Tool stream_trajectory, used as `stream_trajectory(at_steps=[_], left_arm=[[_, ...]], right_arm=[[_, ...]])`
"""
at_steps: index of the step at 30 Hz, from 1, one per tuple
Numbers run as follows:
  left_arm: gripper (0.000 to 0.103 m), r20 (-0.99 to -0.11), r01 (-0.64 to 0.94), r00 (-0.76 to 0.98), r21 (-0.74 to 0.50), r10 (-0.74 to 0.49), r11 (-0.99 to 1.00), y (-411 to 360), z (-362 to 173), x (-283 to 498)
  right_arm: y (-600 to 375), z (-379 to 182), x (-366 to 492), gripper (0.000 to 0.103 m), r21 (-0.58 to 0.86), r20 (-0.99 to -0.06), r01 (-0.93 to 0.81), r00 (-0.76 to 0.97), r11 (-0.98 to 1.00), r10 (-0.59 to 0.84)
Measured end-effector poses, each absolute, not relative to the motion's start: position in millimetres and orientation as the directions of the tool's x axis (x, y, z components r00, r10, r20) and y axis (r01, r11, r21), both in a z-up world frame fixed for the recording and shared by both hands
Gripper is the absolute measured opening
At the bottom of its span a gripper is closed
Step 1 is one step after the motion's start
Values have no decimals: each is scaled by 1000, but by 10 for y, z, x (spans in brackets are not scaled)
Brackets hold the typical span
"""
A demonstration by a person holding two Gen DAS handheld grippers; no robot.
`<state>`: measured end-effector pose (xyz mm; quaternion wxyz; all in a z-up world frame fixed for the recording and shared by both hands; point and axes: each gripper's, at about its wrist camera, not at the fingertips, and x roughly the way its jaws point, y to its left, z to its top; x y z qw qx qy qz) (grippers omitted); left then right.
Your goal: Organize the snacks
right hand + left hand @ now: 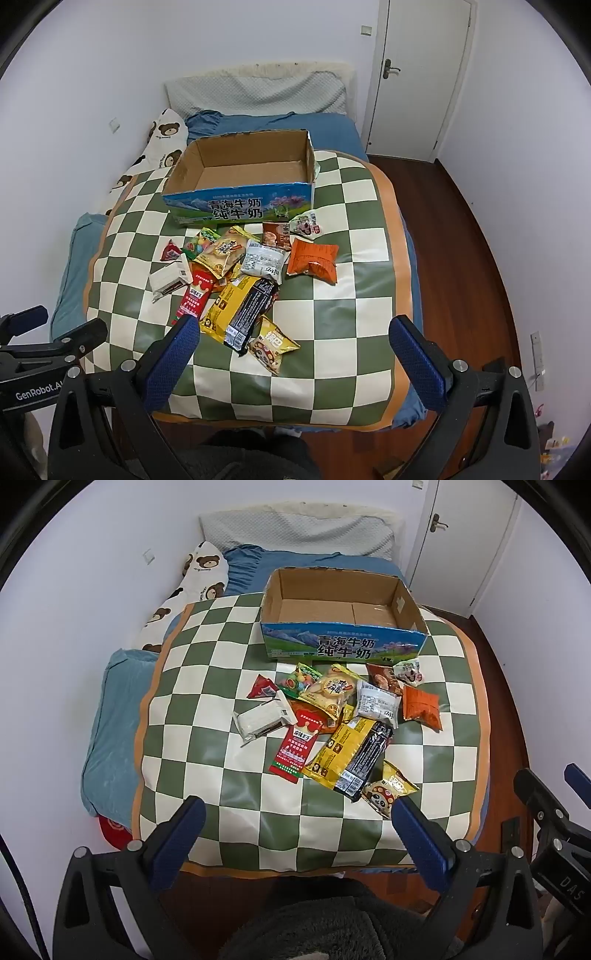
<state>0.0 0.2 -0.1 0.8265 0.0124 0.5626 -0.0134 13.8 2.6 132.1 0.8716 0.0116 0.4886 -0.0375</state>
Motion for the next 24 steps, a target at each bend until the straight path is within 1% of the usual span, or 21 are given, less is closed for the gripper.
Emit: stream_trajectory(at_steps=[16,20,24], left_arm=[[103,-931,31,366,10,-2,999,63,29,-15],[103,-928,30,373,14,2,999,69,-19,-6],[103,-924,32,383,21,7,999,108,68,-117]], right_arm=[[86,1270,98,103,-22,-854,77,516,997,-59],[66,1318,93,103,-14,-855,76,517,997,-51],[58,1376,64,103,-6,-853,76,520,997,-45]])
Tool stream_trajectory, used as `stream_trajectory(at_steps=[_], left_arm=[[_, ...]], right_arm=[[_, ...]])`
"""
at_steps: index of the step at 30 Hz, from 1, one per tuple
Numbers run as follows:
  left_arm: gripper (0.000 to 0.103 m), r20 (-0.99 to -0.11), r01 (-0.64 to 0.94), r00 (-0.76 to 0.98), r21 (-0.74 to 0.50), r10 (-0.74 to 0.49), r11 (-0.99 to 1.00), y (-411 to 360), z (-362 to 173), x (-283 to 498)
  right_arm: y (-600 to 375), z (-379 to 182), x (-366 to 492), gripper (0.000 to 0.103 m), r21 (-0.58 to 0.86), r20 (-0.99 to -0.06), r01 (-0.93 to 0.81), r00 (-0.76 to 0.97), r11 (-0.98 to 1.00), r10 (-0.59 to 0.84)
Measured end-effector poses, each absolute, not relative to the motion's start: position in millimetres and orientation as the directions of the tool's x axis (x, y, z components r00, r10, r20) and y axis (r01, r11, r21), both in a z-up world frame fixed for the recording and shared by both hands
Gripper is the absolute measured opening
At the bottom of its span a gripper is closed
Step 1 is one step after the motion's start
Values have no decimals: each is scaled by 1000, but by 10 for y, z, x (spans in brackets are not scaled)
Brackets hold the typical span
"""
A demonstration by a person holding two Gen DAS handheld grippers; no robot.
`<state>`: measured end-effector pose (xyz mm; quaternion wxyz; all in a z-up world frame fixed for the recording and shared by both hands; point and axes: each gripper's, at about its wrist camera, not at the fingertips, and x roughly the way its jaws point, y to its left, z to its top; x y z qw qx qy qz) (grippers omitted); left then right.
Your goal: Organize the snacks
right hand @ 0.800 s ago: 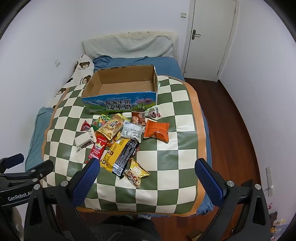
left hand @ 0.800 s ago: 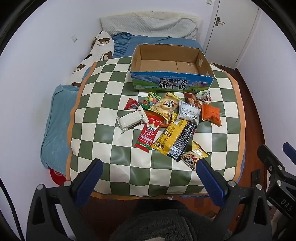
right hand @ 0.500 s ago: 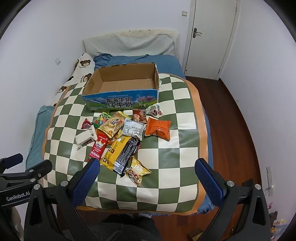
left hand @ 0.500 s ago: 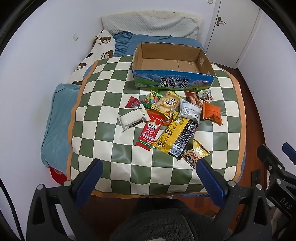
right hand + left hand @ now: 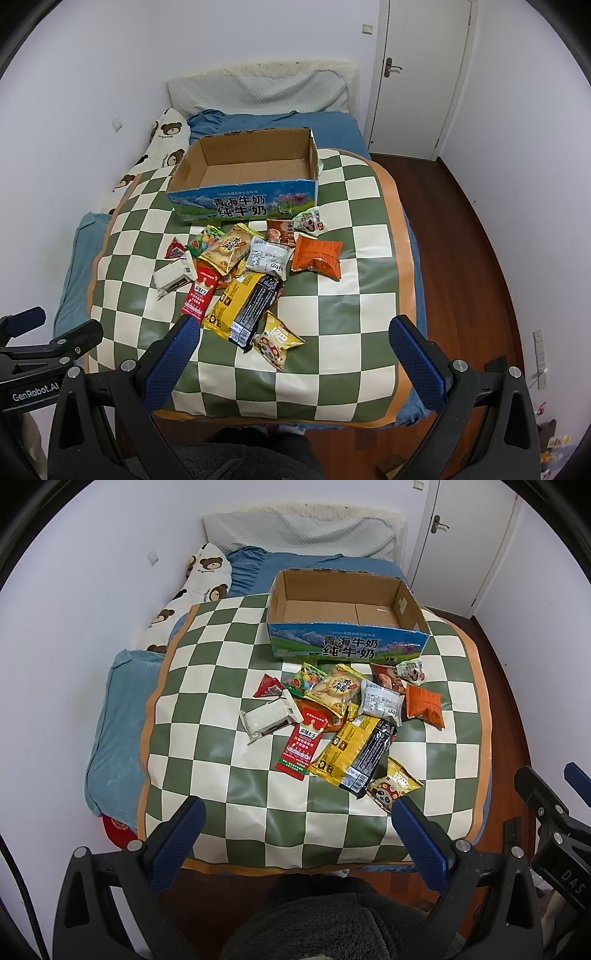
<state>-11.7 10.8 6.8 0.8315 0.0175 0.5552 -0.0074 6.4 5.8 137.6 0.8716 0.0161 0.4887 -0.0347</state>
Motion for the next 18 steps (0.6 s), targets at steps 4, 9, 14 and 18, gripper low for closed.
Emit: stream_trajectory(at_steps=[4,9,14,18], left_arm=[[103,-924,36,382,21,6,999,88,85,-116],[103,-925,37,379,23,8,999,69,79,-120],[103,-924,36,382,24,8,999,64,81,-127],[103,-924,35,383,23,8,999,63,81,-130]], right_arm=[[61,1369,70,103,-8,-853,74,520,997,-45],[61,1366,71,103,-8,-852,75,522,997,-46],[61,1368,68,103,-5,-851,73,524,997,-43],[66,1386,62,103,-4,-850,72,526,997,-42]])
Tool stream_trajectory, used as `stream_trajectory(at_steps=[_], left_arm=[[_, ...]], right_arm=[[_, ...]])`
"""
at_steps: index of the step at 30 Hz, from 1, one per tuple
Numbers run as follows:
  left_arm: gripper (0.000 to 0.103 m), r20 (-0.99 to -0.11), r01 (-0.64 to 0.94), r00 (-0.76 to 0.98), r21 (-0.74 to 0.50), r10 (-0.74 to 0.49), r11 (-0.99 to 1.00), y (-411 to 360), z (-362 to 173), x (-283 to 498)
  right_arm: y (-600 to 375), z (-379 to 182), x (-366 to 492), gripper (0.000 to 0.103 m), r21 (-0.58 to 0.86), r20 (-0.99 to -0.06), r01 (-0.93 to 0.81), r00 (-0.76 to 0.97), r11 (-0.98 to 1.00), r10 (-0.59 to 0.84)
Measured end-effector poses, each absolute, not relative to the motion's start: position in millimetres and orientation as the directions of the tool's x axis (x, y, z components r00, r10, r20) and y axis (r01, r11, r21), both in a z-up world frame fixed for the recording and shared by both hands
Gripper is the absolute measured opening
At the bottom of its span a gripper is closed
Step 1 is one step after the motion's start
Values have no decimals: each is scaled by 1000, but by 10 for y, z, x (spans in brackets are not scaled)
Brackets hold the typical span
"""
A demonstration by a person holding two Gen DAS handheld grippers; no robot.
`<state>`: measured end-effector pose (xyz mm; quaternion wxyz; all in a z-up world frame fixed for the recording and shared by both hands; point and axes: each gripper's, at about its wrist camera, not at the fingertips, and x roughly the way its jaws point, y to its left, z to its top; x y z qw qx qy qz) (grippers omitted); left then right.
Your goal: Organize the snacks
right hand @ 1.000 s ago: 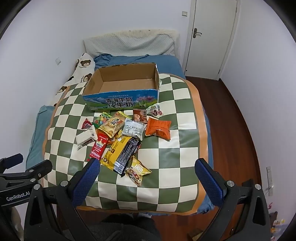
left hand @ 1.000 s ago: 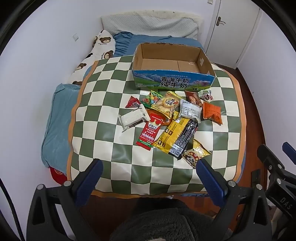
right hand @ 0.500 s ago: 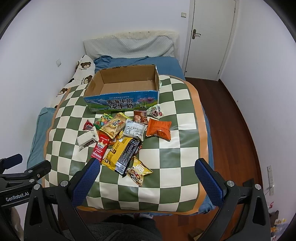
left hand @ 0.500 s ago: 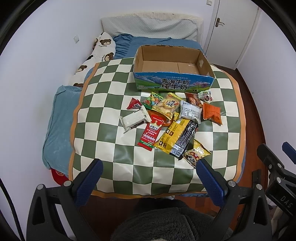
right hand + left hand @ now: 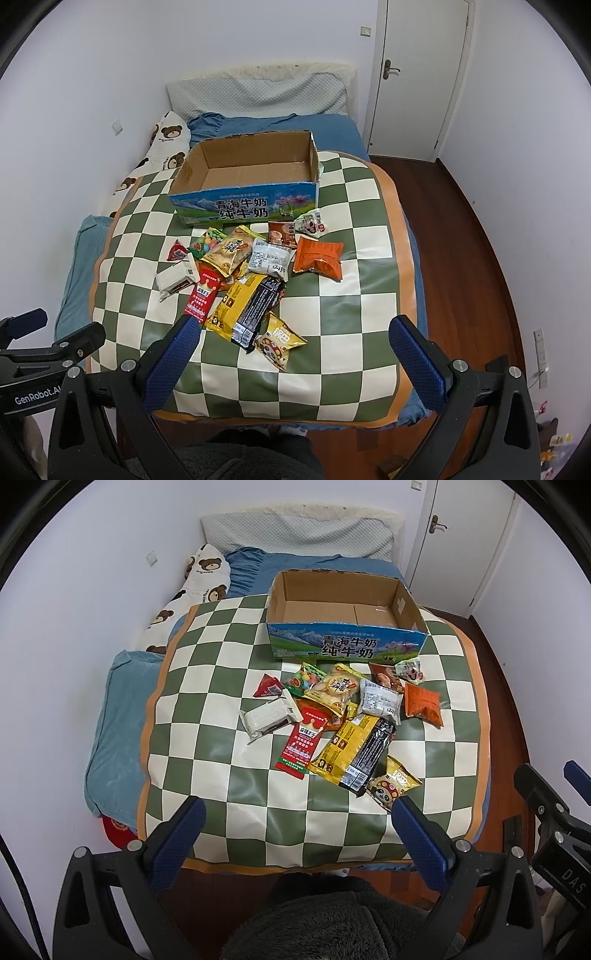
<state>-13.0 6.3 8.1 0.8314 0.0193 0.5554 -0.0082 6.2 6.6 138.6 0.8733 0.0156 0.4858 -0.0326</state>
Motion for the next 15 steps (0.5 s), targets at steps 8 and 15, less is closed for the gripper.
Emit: stream_trajectory(at_steps=[8,15], left_arm=[[103,-924,37,383,22,6,999,67,81,-128],[103,-924,38,383,21,5,999,68,89,-135]], right_arm=[[73,1386,59,103,-3,-848,74,528,997,-42],[97,1417,58,103,-2,-847,73,530,997,-41]])
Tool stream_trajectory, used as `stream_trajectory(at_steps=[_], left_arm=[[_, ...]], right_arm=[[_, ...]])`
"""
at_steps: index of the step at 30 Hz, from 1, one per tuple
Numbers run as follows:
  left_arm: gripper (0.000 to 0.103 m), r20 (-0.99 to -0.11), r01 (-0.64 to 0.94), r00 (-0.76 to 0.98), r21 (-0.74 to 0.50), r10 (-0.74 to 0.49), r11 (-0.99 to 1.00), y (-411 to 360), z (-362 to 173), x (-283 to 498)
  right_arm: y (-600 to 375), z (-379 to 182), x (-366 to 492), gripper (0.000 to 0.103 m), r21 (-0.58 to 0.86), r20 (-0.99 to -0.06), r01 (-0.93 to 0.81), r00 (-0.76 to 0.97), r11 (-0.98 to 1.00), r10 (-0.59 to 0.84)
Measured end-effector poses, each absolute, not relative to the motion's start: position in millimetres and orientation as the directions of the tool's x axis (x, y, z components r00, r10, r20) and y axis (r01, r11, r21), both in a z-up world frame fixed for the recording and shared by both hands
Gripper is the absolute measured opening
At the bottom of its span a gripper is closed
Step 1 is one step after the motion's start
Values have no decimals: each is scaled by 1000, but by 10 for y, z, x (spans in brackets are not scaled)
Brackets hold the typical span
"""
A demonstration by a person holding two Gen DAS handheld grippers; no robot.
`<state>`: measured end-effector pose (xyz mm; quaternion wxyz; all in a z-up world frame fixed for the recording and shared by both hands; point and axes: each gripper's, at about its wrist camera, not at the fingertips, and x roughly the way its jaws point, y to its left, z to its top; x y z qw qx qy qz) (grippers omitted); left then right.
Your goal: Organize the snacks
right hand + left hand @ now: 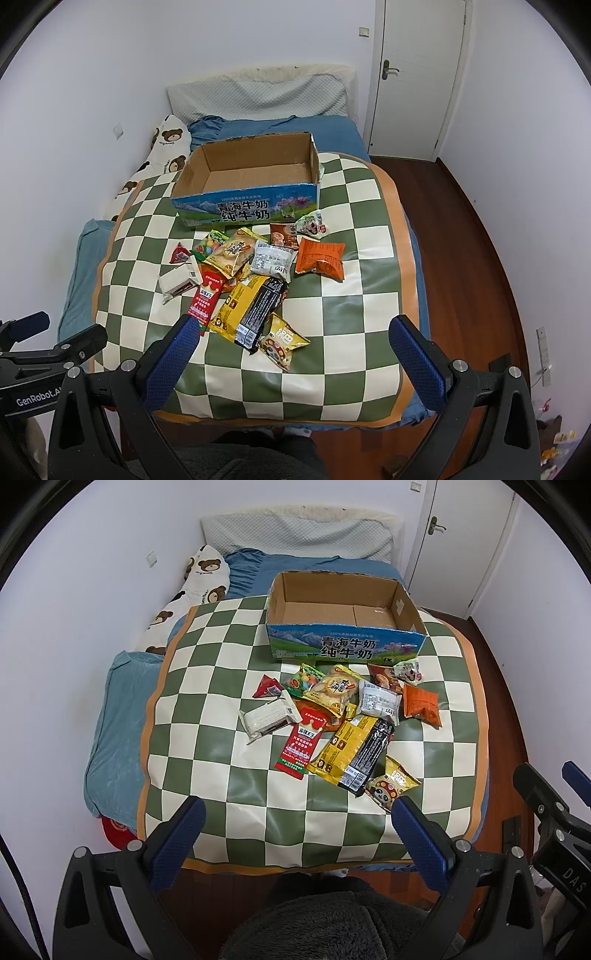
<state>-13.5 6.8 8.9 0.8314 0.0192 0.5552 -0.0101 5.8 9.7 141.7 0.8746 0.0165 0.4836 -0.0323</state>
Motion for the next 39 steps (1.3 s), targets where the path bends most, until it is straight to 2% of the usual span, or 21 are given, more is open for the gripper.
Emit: stream_trajectory(at_steps=[39], left_arm=[[103,-915,32,403,39,23,999,99,116,-72]], right_arm=[[103,1392,70,103,20,-848,81,529,997,-26]])
